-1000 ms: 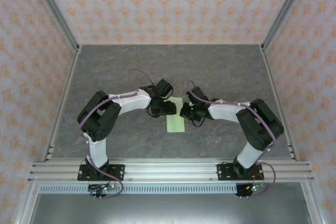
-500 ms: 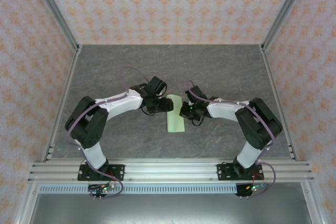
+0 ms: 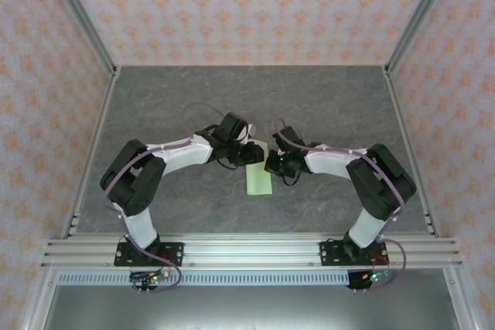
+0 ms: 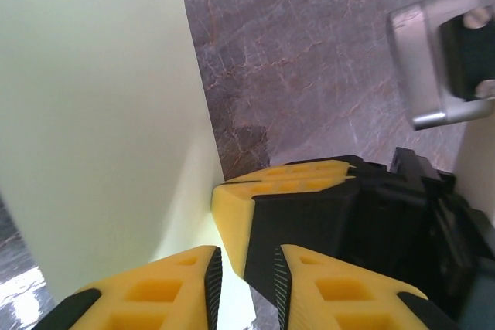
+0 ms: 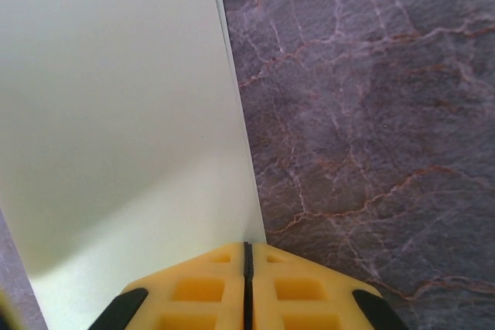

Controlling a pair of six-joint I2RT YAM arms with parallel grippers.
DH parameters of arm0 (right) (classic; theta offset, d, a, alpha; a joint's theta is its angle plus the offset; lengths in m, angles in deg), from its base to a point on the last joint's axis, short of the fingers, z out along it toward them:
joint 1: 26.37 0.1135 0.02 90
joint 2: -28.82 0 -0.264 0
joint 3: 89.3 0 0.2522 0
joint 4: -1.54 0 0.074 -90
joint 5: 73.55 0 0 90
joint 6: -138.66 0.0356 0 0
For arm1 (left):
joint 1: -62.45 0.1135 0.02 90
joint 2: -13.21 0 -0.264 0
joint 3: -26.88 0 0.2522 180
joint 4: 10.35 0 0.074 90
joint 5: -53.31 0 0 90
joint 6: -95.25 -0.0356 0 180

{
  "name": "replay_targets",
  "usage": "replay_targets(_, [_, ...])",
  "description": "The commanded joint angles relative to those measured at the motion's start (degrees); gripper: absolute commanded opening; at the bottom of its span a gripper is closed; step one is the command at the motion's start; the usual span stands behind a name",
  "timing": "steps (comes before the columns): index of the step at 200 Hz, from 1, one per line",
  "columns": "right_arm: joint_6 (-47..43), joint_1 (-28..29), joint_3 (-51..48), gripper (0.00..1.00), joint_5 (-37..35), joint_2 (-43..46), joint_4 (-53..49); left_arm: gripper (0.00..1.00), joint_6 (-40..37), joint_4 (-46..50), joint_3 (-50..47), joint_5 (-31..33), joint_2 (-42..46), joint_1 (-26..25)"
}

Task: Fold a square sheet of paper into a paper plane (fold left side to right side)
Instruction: First fold the square sheet of paper in half at the center of the table.

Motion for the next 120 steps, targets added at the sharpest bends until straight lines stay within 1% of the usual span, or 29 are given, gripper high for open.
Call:
replay_targets(1, [-0.98, 0.42, -1.1, 0.09, -3.79, -3.75, -6.51, 0.28, -0.03, -1.39, -0.9, -0.26, -1.43, -0.28])
replay_targets(19, [-1.0, 0.39, -1.05, 0.09, -3.95, -3.76, -6.75, 0.26, -1.01, 1.01, -0.81, 2.44, -2.48, -0.12])
replay_targets(46, [-1.46, 0.42, -0.87, 0.09, -4.28, -3.89, -7.48, 0.23, -0.92, 1.14, -2.44, 3.96, -3.81, 0.75])
replay_targets(120, [-2.86, 0.48, -0.2, 0.09, -5.42, -4.58, -10.42, 0.21, -2.15, -0.05, -6.94, 4.48, -3.62, 3.25])
